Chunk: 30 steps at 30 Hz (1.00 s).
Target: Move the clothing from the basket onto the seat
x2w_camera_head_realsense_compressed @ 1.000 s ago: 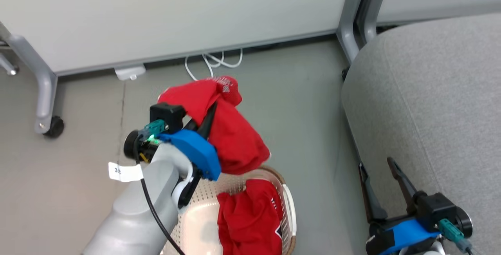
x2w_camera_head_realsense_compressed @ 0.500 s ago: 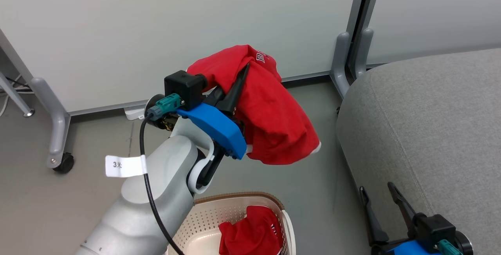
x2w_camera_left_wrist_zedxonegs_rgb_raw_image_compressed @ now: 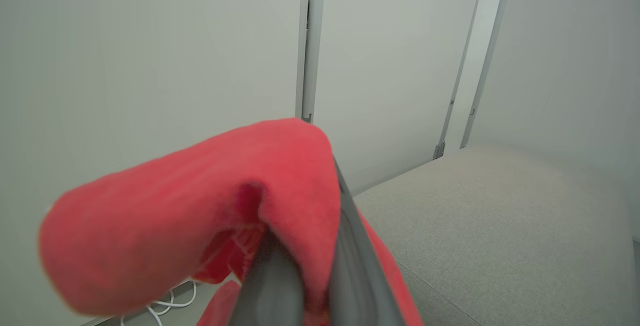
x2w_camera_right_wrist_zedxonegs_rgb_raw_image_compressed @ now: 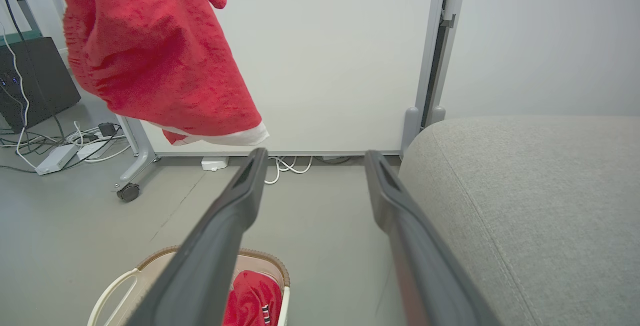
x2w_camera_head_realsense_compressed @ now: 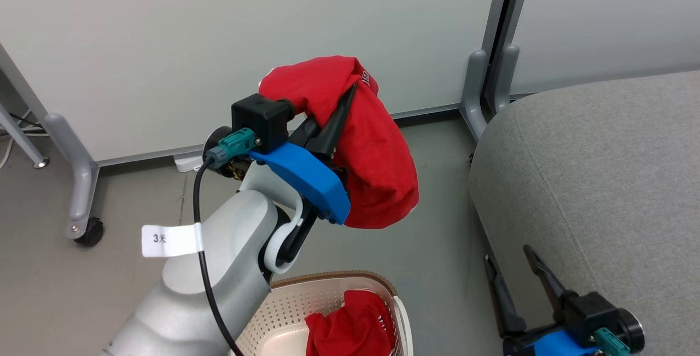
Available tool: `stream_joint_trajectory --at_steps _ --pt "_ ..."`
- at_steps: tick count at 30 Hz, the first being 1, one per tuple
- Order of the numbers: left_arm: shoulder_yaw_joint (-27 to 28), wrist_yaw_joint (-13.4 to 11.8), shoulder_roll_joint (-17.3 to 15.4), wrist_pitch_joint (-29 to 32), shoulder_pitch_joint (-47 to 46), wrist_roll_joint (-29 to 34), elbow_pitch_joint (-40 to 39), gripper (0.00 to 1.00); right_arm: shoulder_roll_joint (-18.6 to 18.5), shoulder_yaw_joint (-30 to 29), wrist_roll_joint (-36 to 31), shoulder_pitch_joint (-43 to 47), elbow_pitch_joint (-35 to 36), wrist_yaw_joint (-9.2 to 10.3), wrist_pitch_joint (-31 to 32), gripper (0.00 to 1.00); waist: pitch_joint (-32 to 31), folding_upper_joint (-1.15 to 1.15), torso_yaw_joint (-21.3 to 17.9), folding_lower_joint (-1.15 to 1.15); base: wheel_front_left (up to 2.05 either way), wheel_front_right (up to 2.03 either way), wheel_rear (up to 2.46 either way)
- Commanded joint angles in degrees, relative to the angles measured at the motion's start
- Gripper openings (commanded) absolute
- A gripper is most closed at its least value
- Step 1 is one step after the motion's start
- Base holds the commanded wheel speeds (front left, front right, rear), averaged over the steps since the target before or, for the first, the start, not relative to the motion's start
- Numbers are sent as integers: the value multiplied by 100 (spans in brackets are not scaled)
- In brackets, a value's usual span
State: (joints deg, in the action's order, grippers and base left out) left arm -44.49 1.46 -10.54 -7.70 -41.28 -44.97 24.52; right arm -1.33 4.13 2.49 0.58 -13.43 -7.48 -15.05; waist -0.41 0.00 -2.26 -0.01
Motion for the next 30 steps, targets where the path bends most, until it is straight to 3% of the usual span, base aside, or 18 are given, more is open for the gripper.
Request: stream_joint_trajectory --at_steps 1,8,19,30 --pt "7 -37 -42 7 44 -24 -45 0 -16 85 -37 -107 46 -3 -22 100 0 0 6 1 0 0 0" --pt "-27 -97 -75 53 70 -15 -161 0 -17 726 -191 -480 142 -2 -23 100 19 0 46 1 0 0 0" --pt "-179 -73 135 101 -122 22 -179 0 -17 1636 -333 -1245 -69 -2 -22 100 71 0 205 1 0 0 0" --pt "-347 -15 359 98 -267 60 -103 0 -17 1699 -551 -2227 -528 -2 -22 100 150 0 366 1 0 0 0"
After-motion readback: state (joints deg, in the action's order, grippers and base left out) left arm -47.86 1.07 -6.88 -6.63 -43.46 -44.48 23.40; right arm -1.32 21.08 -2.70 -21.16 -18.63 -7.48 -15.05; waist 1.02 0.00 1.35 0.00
